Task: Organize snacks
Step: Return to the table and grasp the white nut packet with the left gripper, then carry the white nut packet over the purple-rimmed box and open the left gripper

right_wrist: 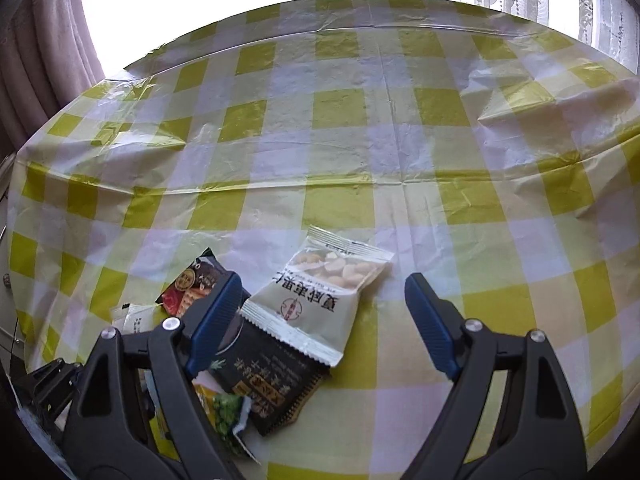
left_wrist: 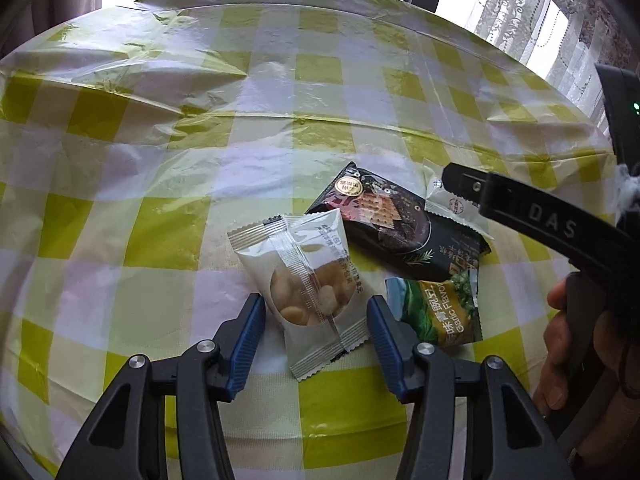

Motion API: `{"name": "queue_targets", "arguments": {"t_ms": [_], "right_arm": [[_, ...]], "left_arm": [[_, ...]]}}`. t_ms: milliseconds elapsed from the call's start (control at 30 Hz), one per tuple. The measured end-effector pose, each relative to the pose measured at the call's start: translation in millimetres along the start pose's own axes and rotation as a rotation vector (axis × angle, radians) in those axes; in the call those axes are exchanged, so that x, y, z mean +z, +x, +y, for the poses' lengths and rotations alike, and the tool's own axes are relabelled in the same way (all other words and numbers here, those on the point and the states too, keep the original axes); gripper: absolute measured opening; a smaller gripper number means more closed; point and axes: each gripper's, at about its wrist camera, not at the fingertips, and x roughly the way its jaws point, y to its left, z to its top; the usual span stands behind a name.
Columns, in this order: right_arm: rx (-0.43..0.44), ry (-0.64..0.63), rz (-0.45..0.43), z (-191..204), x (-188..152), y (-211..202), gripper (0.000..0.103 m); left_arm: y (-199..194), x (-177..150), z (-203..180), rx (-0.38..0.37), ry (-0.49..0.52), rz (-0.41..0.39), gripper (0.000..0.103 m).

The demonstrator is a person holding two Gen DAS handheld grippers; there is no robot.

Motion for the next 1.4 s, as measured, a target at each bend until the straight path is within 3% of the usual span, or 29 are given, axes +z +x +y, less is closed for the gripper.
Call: {"name": "queue_targets", "arguments": {"t_ms": [133, 233, 300, 467, 667, 833, 967, 1033, 1200, 1400], "right_arm": [[-0.032, 0.006, 0.024, 0, 3, 17, 0.085], [-0.062, 0.007, 0.04, -2, 4, 26, 0.085], [-0.065, -0.001, 0.059, -2, 1, 31, 0.076], [-0.12, -0.069, 0.039, 3, -4, 32, 0.066], [-0.099, -0.055, 0.033, -3, -6, 27, 0.06], [-0.082, -0.035, 0.031, -9, -12, 19, 0.058], [-0.07, -0.034, 0.031, -13, -19, 10, 0.058], [-0.066, -0.033, 0.031, -16, -24, 2, 0.058], [-0.059, -0.013, 0.028, -23, -40, -19, 0.057], [-0.036, -0.001, 0.012, -28, -55, -47, 0.057]], "left_arm": [[1, 2, 8, -0.066, -0.065, -0.021, 0.058], [2, 4, 6, -0.053, -0.078, -0.034, 0.058], [4, 6, 3, -0.038, -0.073, -0.04, 0.058], [10, 11, -5, 0.028, -0.076, -0.062, 0.058], [7, 14, 17, -0.103, -0.249, -0.07, 0.062], [11, 19, 11, -0.025, -0.257, -0.083, 0.062], [18, 19, -11, 0.093, -0.136, -0.083, 0.061], [17, 16, -14, 0.128, -0.093, -0.074, 0.053], [10, 9, -8, 0.098, -0.105, -0.06, 0.045], [-2, -2, 5, 0.087, -0.168, -0.069, 0.042]]}}
